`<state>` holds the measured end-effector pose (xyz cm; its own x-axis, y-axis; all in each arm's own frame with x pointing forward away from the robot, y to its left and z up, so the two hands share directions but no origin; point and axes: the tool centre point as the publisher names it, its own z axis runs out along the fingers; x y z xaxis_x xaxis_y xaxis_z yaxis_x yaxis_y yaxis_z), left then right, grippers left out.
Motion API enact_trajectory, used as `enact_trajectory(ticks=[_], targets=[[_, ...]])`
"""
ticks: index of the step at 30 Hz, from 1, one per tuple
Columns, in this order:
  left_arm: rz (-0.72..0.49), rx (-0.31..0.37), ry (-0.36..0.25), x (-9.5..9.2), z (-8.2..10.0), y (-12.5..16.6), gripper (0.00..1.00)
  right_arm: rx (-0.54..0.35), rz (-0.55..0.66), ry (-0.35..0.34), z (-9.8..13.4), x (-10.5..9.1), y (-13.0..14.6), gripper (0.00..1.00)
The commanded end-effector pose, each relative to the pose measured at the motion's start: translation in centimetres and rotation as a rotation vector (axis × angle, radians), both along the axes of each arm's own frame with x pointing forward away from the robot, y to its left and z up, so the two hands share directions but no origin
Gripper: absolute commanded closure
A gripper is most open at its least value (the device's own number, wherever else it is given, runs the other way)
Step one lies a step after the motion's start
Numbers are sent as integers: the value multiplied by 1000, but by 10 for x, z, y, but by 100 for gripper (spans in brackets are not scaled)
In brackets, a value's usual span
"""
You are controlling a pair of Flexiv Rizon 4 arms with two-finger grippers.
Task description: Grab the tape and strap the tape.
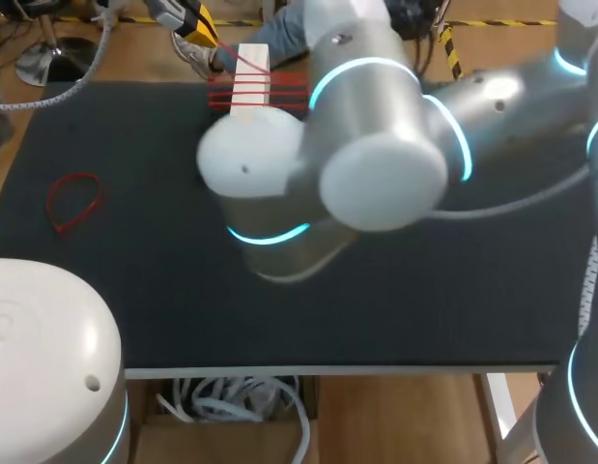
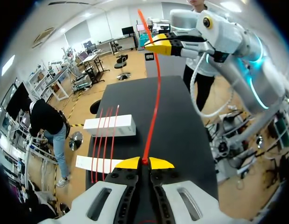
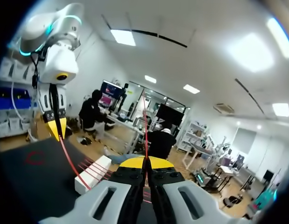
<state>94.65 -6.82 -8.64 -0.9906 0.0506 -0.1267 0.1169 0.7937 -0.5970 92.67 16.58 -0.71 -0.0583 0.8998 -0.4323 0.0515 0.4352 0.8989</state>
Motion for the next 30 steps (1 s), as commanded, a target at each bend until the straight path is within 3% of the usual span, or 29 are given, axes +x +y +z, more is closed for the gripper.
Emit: enact_trajectory(ticks=[1,12,20,30], targets=[[-1,4,3,1,1,0,100,-105,-58,69,11,3,11,100],[-1,4,3,1,1,0,100,-406,74,84,19,9,23,100],[-1,4,3,1,1,0,100,-594,97,101,22,11,29,100],[-1,4,3,1,1,0,100,-817,120,67,21,14,36,100]])
